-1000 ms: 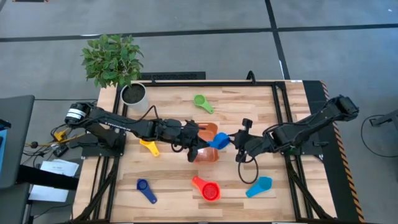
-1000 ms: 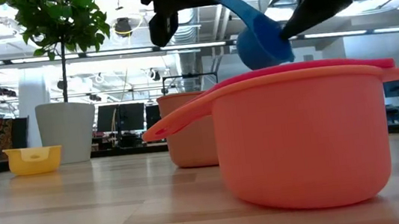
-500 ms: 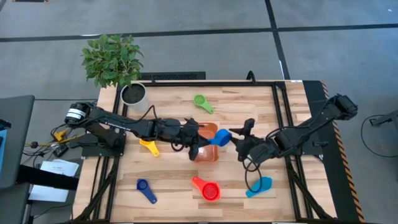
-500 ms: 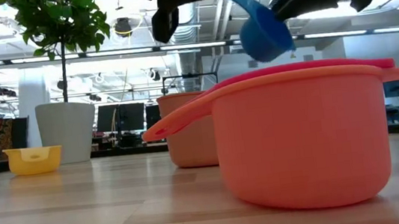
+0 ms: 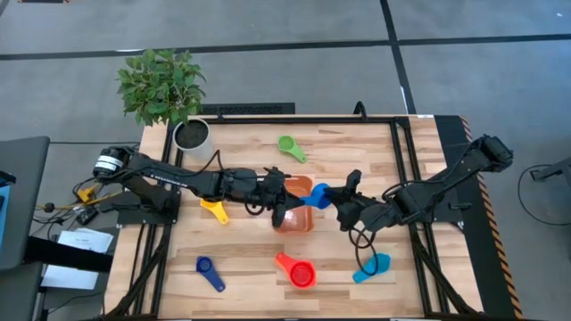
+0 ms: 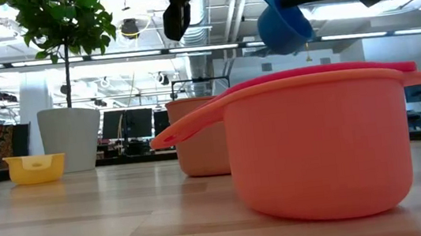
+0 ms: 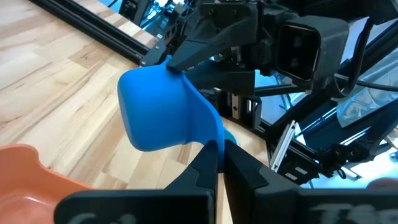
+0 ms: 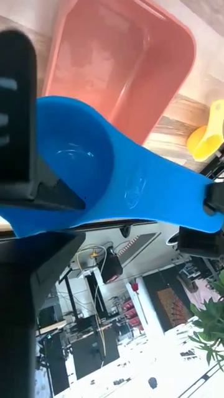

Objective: Nest measuring cups in basket
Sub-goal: Stack the blue measuring cup on top of the red measuring cup

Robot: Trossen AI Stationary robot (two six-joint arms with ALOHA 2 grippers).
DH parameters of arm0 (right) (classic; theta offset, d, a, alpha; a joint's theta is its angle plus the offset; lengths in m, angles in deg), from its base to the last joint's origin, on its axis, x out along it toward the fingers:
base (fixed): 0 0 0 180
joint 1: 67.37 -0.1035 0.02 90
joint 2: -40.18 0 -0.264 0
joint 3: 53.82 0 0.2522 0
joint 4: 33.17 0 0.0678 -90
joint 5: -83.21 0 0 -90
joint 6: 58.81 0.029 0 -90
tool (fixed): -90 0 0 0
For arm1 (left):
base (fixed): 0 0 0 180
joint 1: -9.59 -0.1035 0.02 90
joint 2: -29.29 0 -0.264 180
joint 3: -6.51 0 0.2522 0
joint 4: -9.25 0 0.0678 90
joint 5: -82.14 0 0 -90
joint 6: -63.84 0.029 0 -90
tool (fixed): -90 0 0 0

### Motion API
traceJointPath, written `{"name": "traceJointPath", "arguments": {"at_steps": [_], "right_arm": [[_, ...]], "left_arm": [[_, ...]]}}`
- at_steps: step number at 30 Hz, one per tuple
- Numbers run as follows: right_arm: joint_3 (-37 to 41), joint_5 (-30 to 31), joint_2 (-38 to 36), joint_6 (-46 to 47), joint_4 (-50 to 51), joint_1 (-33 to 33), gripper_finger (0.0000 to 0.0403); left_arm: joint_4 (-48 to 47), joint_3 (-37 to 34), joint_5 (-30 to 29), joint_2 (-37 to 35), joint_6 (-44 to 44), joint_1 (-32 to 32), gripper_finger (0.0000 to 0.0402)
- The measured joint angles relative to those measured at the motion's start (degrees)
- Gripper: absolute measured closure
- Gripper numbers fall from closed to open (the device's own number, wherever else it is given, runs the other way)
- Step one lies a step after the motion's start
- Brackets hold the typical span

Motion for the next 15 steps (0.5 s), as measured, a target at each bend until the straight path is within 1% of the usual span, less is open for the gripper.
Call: {"name": "traceJointPath", "arguments": {"at_steps": [5, 8, 11, 15], "right_arm": [[0.0, -0.5, 0.0, -0.2, 0.6, 1.1, 0.0354], [0.0, -2.2, 0.0, -0.2, 0.7, 1.8, 0.0364], [0.0, -3.1, 0.0, -0.2, 0.6, 1.9, 0.0365], [0.0, -3.0, 0.0, 0.1, 0.3, 1.9, 0.0355]], "left_arm": [[1.5, 0.0, 0.8, 0.0, -0.2, -0.1, 0.0401], [2.7, -0.1, 2.5, 0.0, -0.3, -0.3, 0.0401], [2.8, -0.1, 3.1, 0.0, -0.4, -0.5, 0.0401], [2.8, -0.1, 3.9, 0.0, -0.4, -0.8, 0.0401]]}}
